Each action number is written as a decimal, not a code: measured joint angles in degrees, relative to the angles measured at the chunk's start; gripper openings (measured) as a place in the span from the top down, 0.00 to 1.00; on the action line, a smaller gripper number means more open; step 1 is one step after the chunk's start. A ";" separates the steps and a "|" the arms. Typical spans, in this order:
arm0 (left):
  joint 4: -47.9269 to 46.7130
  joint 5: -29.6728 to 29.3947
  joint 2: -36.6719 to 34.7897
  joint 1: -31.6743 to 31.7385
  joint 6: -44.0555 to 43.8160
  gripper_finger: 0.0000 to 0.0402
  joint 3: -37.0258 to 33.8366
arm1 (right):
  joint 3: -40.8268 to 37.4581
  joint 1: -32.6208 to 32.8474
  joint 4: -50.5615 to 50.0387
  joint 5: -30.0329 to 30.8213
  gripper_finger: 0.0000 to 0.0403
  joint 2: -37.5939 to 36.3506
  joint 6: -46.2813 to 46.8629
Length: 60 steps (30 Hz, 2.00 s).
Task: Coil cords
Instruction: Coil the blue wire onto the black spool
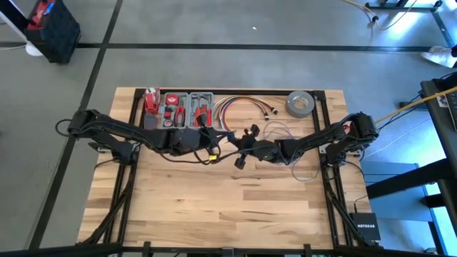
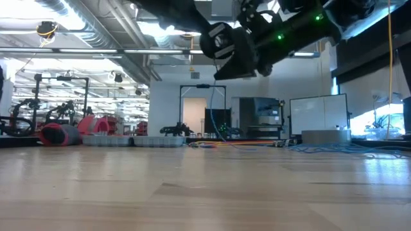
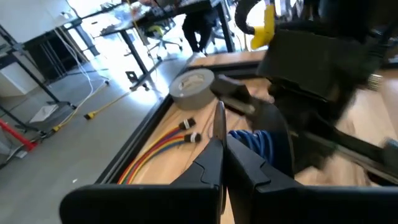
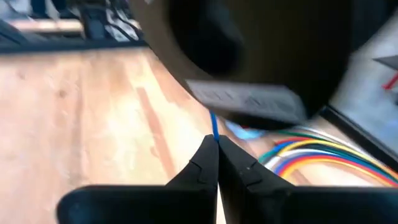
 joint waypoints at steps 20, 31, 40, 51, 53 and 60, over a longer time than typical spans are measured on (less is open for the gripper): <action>-3.24 -0.07 -1.41 -0.58 -0.35 1.00 0.02 | 6.22 0.00 -29.23 -3.62 0.58 -5.20 -1.37; -3.33 -0.09 -1.37 -0.58 -0.33 1.00 0.02 | -10.85 -3.27 7.99 -11.73 0.51 -0.45 -12.73; -2.48 -0.07 -1.32 -0.57 -0.09 1.00 0.02 | -9.07 -6.58 14.55 -13.87 0.51 10.05 -11.31; -3.29 -0.07 -1.28 -0.54 -0.11 1.00 0.02 | -5.87 -6.45 14.17 -12.24 0.87 12.28 -15.03; -3.28 -0.07 -1.28 -0.54 -0.09 1.00 0.02 | -5.87 -6.45 13.73 -12.09 0.96 12.28 -15.42; -3.54 -0.07 -1.28 -0.64 -0.11 1.00 0.02 | -5.89 -6.43 9.01 -4.10 0.99 10.65 -15.99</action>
